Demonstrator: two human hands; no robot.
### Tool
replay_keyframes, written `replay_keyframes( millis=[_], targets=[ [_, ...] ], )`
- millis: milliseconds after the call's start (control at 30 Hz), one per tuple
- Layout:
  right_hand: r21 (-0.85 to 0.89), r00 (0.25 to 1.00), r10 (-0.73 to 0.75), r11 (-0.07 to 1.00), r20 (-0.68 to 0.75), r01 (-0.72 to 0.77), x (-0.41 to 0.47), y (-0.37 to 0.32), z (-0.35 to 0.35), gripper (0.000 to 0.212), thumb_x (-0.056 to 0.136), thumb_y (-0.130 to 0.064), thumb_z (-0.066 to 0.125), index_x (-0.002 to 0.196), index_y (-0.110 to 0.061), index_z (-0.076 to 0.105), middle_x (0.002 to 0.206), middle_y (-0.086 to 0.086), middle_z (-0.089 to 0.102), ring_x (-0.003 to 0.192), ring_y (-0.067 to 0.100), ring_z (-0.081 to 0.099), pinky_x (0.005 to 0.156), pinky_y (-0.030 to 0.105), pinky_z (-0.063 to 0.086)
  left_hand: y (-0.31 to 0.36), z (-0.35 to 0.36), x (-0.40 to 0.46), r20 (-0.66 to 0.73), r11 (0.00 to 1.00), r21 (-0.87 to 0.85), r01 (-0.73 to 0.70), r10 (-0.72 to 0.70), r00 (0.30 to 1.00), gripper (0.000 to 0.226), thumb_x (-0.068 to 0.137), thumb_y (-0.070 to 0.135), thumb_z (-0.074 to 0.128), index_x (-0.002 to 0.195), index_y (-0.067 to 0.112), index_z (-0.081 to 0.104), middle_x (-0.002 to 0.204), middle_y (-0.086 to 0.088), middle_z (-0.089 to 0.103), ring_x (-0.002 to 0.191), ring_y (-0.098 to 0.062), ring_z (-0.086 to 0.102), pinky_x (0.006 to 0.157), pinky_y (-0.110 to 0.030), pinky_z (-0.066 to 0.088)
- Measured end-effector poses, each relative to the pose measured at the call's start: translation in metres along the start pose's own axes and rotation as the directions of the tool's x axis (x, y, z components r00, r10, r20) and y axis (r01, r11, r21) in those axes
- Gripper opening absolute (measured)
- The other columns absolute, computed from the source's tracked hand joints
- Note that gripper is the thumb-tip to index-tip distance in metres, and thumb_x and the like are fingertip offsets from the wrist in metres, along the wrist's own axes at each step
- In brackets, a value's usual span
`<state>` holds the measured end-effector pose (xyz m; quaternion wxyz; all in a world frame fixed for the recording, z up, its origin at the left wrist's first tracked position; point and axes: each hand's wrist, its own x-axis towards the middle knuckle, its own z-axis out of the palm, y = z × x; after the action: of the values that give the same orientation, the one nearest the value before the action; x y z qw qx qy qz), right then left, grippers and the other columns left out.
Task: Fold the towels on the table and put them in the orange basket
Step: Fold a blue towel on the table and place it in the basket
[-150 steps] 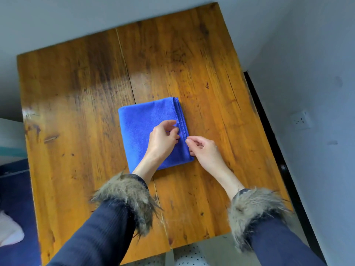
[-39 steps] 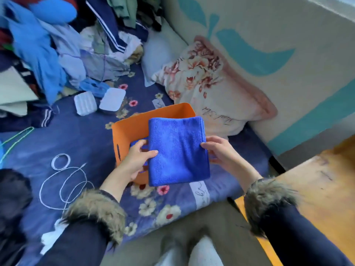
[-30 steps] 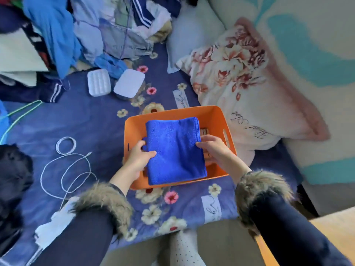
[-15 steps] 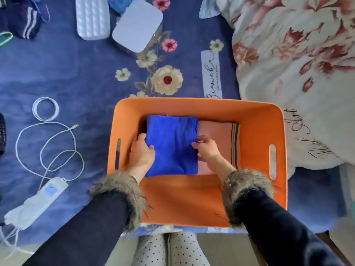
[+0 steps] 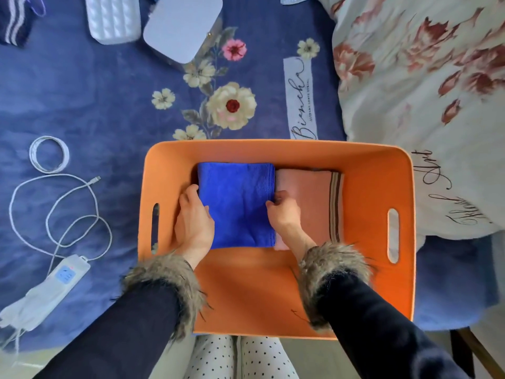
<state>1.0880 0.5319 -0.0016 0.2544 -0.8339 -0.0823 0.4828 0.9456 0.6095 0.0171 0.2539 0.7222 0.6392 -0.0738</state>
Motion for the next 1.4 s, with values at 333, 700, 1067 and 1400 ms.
replay_keyframes(
  millis=[333, 700, 1067, 1400],
  targets=[
    [-0.799, 0.726, -0.575, 0.195, 0.377, 0.569, -0.004, 0.033, -0.011, 0.109, 0.067, -0.048, 0.075, 0.149, -0.014, 0.013, 0.157, 0.011, 0.006, 0.145, 0.027, 0.000, 0.112, 0.053, -0.001, -0.007, 0.010, -0.004, 0.396, 0.688, 0.498, -0.528, 0.362, 0.844, 0.130, 0.064, 0.058, 0.073, 0.137, 0.023, -0.030, 0.140, -0.011, -0.040, 0.139, -0.031, -0.027, 0.114, -0.048, -0.005],
    [-0.799, 0.740, -0.459, 0.101, 0.492, 0.593, 0.042, 0.029, -0.008, 0.117, 0.069, -0.067, 0.062, 0.147, -0.024, -0.015, 0.156, 0.004, -0.020, 0.143, 0.024, -0.018, 0.103, 0.045, -0.028, -0.012, 0.033, 0.032, 0.431, 0.553, 0.638, -0.535, 0.319, 0.844, 0.139, 0.056, 0.074, 0.066, 0.132, 0.023, -0.038, 0.149, -0.020, -0.030, 0.140, -0.038, -0.022, 0.113, -0.049, -0.008],
    [-0.716, 0.794, -0.500, 0.406, 0.346, 0.568, -0.021, 0.006, -0.042, 0.068, 0.093, -0.044, 0.045, 0.150, -0.026, 0.011, 0.155, 0.006, 0.018, 0.141, 0.026, 0.019, 0.114, 0.048, 0.010, 0.013, -0.022, -0.004, 0.499, 0.758, 0.372, -0.535, 0.323, 0.804, 0.082, 0.089, 0.055, 0.048, 0.150, 0.024, 0.003, 0.157, -0.008, -0.013, 0.144, -0.025, -0.015, 0.116, -0.045, -0.001],
    [-0.703, 0.818, -0.574, 0.598, -0.041, 0.385, -0.177, -0.032, -0.136, 0.057, 0.095, -0.036, 0.041, 0.148, -0.026, 0.021, 0.144, -0.002, 0.038, 0.131, 0.024, 0.037, 0.105, 0.039, 0.027, 0.084, -0.143, -0.087, 0.120, 0.677, 0.065, -0.733, 0.724, 0.679, 0.049, 0.094, 0.036, 0.045, 0.138, 0.013, 0.042, 0.148, -0.008, 0.036, 0.137, -0.024, 0.031, 0.112, -0.035, 0.025]
  ],
)
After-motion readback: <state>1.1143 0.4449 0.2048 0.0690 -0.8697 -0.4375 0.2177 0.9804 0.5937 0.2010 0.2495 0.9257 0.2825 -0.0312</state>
